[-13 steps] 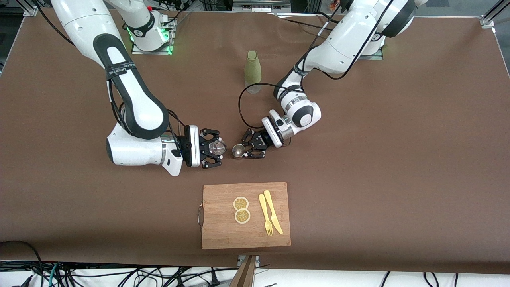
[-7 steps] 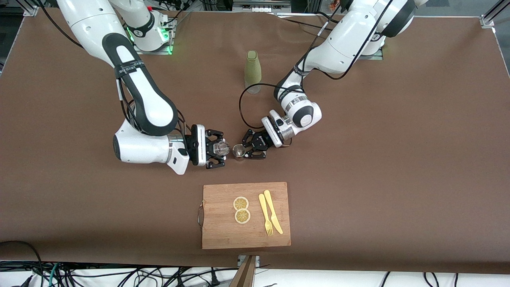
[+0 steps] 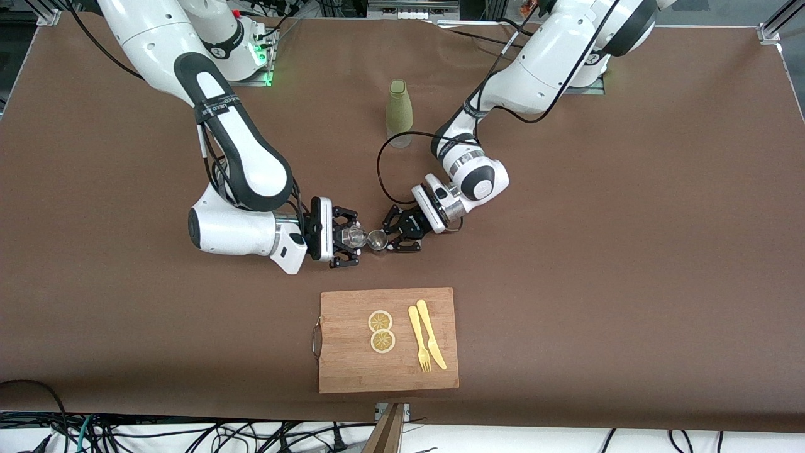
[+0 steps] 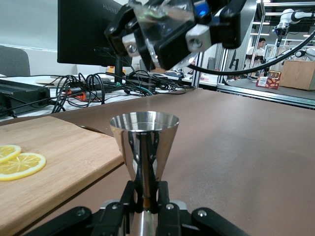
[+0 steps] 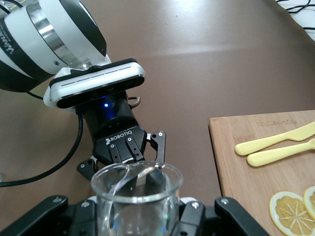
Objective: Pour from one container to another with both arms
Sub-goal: 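Tilt the glass cup with the right gripper, pouring into the jigger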
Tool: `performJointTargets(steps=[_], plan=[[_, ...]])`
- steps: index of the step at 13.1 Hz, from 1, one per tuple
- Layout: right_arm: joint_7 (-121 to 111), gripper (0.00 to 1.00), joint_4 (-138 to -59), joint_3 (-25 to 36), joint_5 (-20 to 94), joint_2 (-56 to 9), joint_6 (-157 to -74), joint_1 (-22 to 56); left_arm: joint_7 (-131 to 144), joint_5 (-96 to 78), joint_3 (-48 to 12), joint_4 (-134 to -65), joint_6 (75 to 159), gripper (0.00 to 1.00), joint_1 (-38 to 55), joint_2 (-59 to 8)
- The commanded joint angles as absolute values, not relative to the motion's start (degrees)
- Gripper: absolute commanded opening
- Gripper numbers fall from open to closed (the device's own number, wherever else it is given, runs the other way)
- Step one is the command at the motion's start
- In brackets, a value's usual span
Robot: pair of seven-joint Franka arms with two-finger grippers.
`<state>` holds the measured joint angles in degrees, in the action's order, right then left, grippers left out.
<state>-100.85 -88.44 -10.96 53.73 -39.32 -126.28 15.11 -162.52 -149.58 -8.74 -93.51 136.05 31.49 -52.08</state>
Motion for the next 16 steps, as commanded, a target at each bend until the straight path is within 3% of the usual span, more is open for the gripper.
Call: performJointTargets(steps=[1,16], plan=[[-100.11,0.04,-88.86,-10.99,52.91,-39.11,-127.62,15.64,-185.10,-161.98,-10.11,-94.04,138.07,0.00,31.47,-50.98],[-100.20,0.05,-88.68,-10.90,50.36,-38.94,-128.50,16.52,-185.19,-162.95,-11.60,-94.04,140.98,0.00,30.59,-49.57]])
